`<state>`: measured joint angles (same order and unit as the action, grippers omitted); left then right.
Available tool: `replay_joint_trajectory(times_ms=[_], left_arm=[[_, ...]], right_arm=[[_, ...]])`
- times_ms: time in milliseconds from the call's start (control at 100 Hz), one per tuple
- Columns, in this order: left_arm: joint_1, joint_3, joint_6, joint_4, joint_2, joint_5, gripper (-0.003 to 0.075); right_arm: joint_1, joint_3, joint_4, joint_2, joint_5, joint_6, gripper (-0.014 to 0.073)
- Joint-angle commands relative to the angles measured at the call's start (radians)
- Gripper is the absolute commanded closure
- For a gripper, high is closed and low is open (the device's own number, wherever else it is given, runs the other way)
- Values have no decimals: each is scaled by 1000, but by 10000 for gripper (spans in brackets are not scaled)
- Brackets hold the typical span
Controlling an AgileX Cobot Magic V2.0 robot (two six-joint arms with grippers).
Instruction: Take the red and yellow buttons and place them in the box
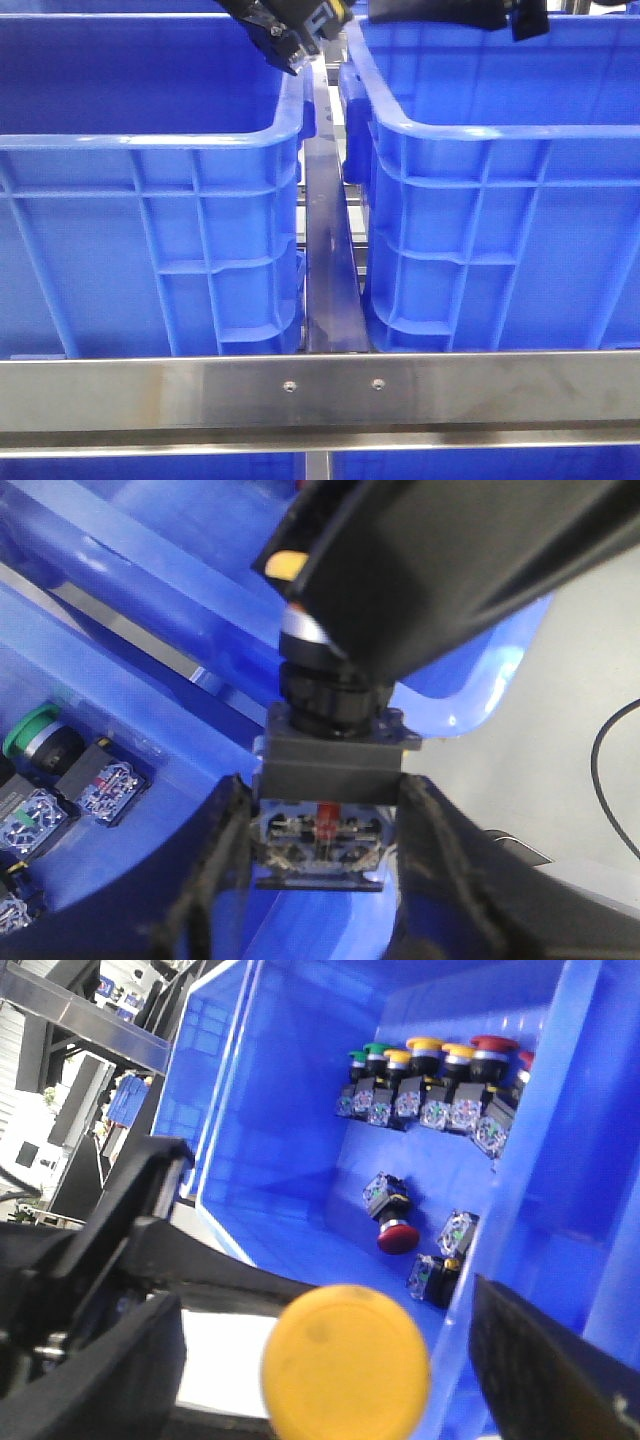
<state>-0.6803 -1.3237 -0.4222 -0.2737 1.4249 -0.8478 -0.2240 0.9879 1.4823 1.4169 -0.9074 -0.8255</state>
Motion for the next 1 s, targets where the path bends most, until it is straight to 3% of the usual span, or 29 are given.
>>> replay_joint_trajectory(times_ms=[0,200,320,400,520,590,790,990], left_arm=[[-8,-29,0,-22,-36,59,650],[-8,-29,0,-22,-36,55,647],[-8,-29,0,-15,-36,43,607],[-8,-29,-2,-15,-36,31,473],[-8,-29,-2,-12,-36,22,121],[-8,-29,-2,-11,-36,22,27],[-8,-29,11,-11,-36,-5,61],[-8,-29,11,-11,-36,-5,95]], right_arm=[[0,34,63,-27,-23,-9,29],[0,34,63,-27,-37,-15,342],[0,34,63,-27,-36,-15,390],[0,34,64,-27,-36,-15,390],[3,34,64,-27,-36,-15,390],[4,38,64,-27,-36,-15,390],[99,119,1,-27,-42,-33,390],[253,221,-164,-27,1,-110,390]])
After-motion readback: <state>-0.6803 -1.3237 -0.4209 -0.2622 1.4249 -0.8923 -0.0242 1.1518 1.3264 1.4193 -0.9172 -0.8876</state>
